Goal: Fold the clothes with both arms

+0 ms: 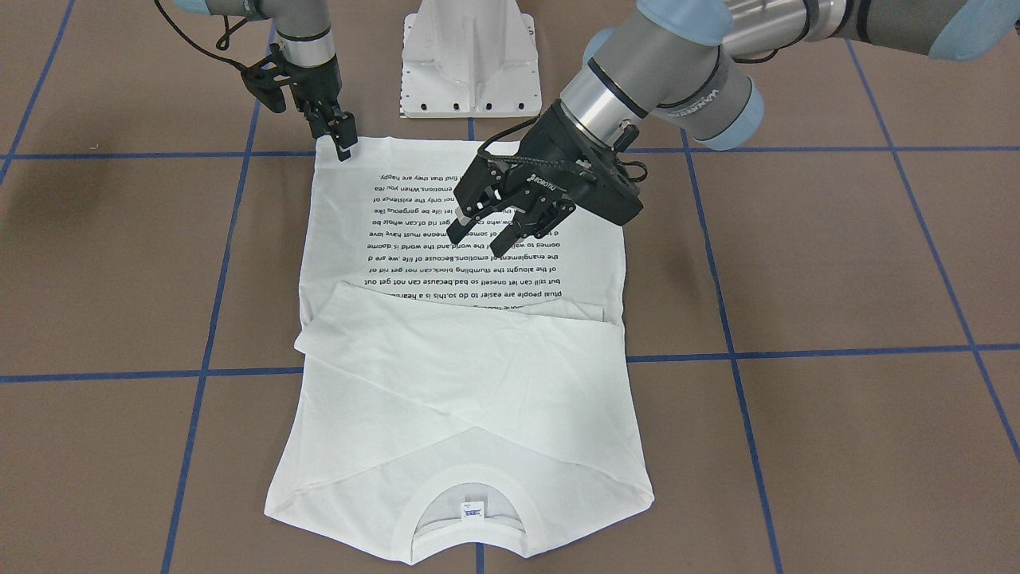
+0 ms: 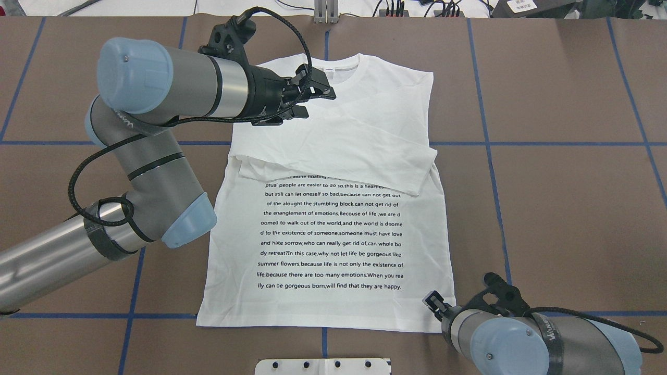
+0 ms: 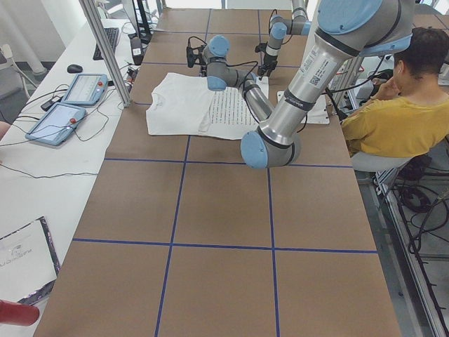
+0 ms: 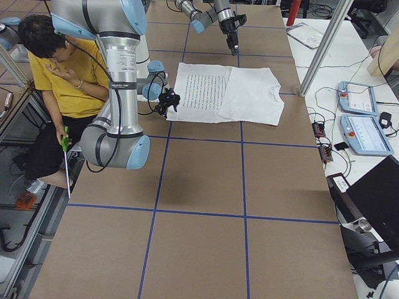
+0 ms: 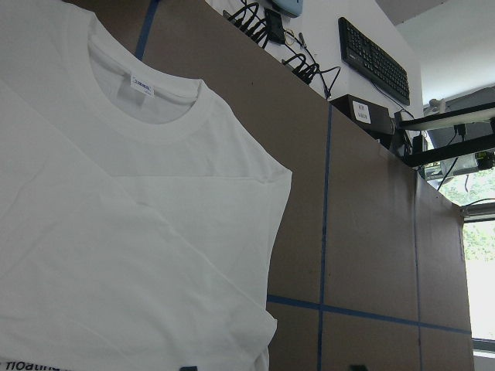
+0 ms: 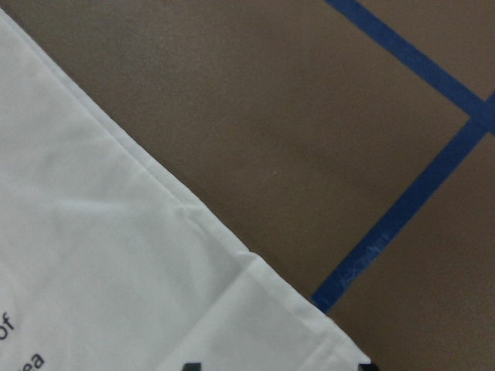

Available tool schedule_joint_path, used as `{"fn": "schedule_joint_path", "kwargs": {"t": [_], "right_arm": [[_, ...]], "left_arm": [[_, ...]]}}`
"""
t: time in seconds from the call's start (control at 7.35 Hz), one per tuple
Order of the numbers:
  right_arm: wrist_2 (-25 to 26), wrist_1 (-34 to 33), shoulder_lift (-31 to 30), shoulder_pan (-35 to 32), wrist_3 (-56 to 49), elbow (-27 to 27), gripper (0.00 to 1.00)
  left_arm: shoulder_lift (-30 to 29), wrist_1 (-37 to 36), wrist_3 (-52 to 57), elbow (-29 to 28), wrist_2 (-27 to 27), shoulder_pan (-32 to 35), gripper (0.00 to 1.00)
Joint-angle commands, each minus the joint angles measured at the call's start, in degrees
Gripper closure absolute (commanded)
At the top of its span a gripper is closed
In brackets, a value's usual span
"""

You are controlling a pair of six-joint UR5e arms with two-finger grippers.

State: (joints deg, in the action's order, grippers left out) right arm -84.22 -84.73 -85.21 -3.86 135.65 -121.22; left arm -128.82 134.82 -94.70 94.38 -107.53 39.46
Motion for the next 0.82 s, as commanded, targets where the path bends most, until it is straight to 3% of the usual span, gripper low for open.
{"fn": "schedule_joint_path", "kwargs": {"t": [0.0,0.68], "right_arm": [[-0.24,0.09,-1.27,0.08,0.4,-0.07,0.3],[-0.86,0.17,-1.19,1.39,2.69,-0.34,0.42]], "left_arm": [[0.14,0.0,0.04,0.02,0.38,0.0,0.28],[0.32,0.0,0.04,0.1,0.83,0.09,0.28]]}}
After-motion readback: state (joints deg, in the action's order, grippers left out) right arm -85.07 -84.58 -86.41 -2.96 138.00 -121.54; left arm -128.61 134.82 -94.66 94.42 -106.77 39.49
